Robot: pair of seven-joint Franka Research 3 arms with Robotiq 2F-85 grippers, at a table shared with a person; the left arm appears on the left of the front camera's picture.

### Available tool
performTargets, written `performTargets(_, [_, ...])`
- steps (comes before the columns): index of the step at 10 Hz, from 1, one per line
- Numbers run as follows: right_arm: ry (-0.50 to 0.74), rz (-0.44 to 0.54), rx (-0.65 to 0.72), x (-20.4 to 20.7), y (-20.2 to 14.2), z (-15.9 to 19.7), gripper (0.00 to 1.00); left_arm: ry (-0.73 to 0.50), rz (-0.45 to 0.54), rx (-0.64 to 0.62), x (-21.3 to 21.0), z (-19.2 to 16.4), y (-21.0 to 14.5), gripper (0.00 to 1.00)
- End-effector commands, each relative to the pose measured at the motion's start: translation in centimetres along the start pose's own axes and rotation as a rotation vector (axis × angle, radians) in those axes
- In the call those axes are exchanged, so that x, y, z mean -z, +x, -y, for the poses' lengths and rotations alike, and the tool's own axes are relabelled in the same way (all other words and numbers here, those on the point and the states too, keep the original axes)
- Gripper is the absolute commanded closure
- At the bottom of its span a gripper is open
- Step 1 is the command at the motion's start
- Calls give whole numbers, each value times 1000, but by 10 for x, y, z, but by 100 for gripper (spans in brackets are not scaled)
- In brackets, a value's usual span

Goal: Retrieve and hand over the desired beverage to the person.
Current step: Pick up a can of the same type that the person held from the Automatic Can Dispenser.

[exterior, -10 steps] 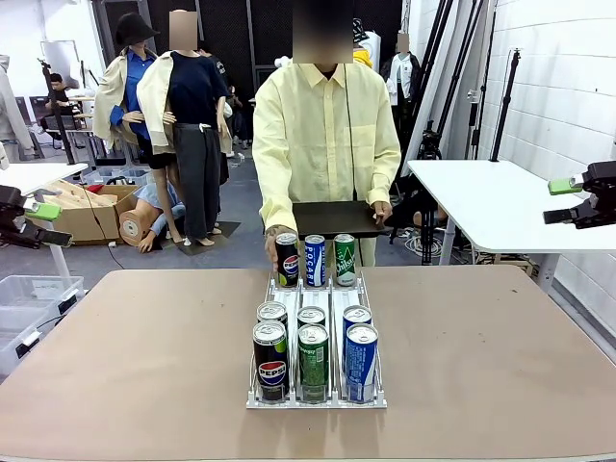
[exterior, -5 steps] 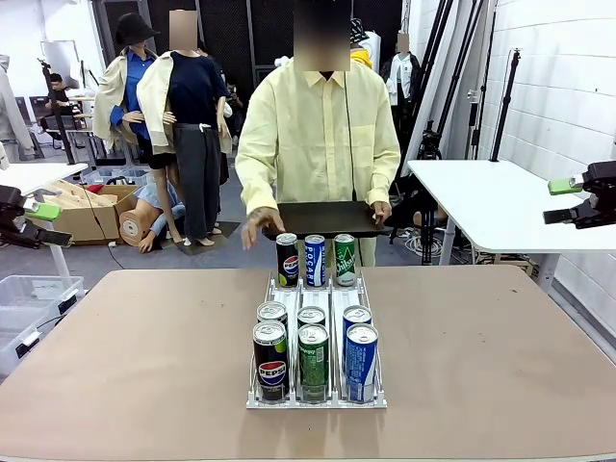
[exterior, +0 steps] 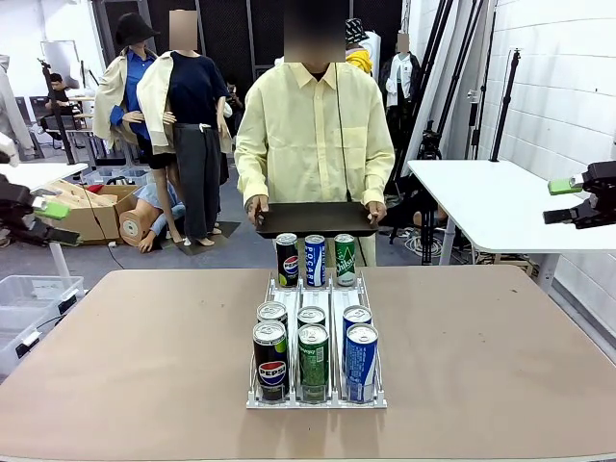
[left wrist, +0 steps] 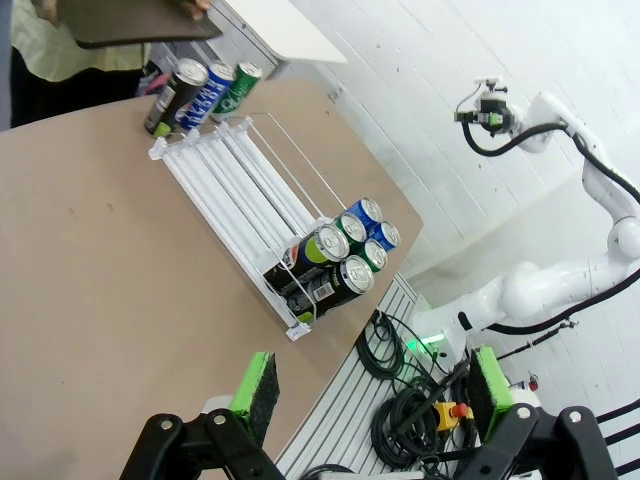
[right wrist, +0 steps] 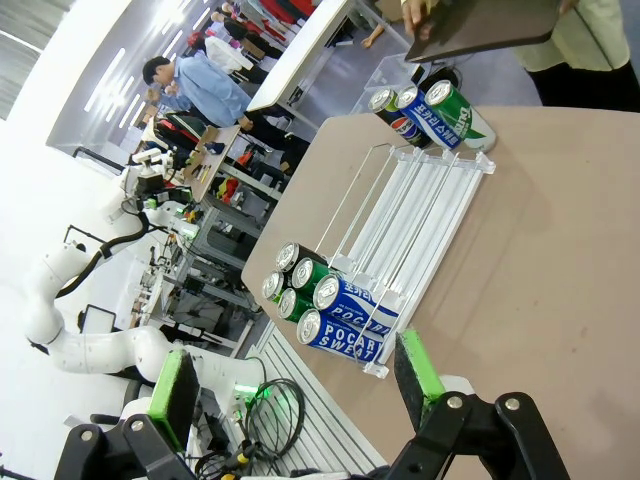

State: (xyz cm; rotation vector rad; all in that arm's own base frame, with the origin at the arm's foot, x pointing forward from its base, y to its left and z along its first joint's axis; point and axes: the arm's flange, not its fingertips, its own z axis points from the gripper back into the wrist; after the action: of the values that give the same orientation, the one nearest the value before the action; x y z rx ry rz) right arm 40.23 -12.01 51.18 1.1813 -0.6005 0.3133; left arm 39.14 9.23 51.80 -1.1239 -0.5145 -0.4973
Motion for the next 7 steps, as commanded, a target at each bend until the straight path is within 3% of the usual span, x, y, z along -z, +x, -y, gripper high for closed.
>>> performTargets(1, [2,-1,-7,1,-2,0,0,20,-126,-4,32,19,24,0])
performTargets(7, [2,-1,-7,1,-2,0,0,175,-380,7,139,80,49,0])
